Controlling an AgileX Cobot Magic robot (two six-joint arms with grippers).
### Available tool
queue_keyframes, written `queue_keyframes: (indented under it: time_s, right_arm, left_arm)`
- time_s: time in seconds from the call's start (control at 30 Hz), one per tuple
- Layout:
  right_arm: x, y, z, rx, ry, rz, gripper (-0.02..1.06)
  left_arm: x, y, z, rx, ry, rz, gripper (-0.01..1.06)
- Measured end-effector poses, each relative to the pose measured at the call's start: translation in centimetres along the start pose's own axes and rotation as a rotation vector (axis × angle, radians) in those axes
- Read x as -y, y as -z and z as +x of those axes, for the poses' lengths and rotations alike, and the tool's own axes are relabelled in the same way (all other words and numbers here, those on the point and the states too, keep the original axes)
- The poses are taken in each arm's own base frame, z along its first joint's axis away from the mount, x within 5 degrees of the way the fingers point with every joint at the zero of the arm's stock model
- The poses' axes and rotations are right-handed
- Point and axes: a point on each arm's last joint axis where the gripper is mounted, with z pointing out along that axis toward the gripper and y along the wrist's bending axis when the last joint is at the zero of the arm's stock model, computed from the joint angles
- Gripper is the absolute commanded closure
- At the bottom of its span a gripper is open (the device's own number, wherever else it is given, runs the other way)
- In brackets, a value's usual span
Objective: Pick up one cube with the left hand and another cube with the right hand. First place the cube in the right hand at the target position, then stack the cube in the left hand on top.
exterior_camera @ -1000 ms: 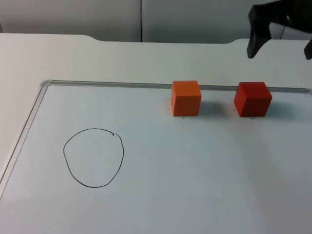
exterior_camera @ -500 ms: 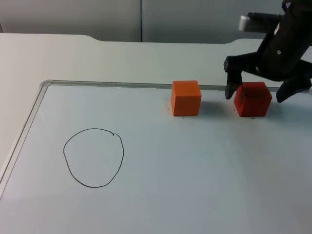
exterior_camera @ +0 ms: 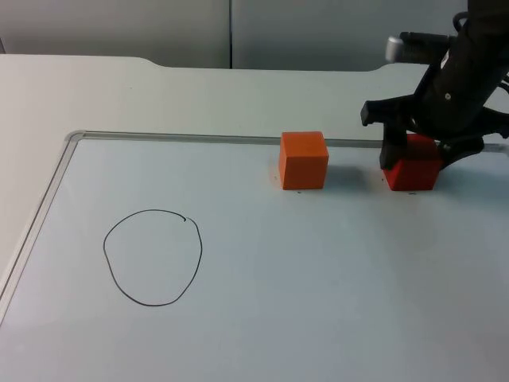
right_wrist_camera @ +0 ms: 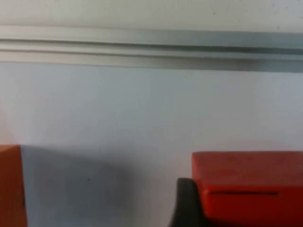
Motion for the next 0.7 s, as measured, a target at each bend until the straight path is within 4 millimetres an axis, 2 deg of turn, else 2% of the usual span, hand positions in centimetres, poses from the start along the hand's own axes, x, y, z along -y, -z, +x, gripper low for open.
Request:
queue_keyframes:
  time_s: [0.03,0.1,0.17,0.27,0.3,0.33,0.43,0.47,0.5,0.53,0.6,0.63,0.7]
  right_arm:
    - [0.0,0.0,0.0,0.002,-0.003,0.000,0.77]
    - [0.0,0.0,0.0,0.002,-0.005,0.000,1.02]
    - [0.0,0.1,-0.1,0.006,-0.005,-0.001,1.05]
    - [-0.2,2.7,-0.8,0.061,0.022,-0.013,1.05]
    - [-0.2,2.7,-0.8,0.061,0.022,-0.013,1.05]
    - [-0.2,4.1,-1.1,0.090,0.031,-0.019,1.05]
    - [-0.4,11.4,-1.8,0.249,0.075,-0.047,1.05]
    - [-0.4,11.4,-1.8,0.249,0.075,-0.047,1.05]
    - [-0.4,14.4,-1.8,0.316,0.091,-0.058,1.05]
    - [-0.3,19.1,-1.3,0.418,0.109,-0.072,1.05]
    - [0.1,24.2,-0.2,0.528,0.135,-0.063,1.05]
    - [0.1,24.2,-0.2,0.528,0.135,-0.063,1.05]
    - [0.9,29.8,1.8,0.651,0.162,-0.040,1.05]
  left_arm:
    - [0.0,0.0,0.0,0.000,0.000,0.000,0.00]
    - [0.0,0.0,0.0,0.000,0.000,0.000,0.00]
    - [0.0,0.0,0.0,0.000,0.000,0.000,0.00]
    - [0.0,0.0,0.0,0.000,0.000,0.000,0.00]
    - [0.0,0.0,0.0,0.000,0.000,0.000,0.00]
    - [0.0,0.0,0.0,0.000,0.000,0.000,0.00]
    - [0.0,0.0,0.0,0.000,0.000,0.000,0.00]
    - [0.0,0.0,0.0,0.000,0.000,0.000,0.00]
    - [0.0,0.0,0.0,0.000,0.000,0.000,0.00]
    - [0.0,0.0,0.0,0.000,0.000,0.000,0.00]
    - [0.0,0.0,0.0,0.000,0.000,0.000,0.00]
    - [0.0,0.0,0.0,0.000,0.000,0.000,0.00]
    - [0.0,0.0,0.0,0.000,0.000,0.000,0.00]
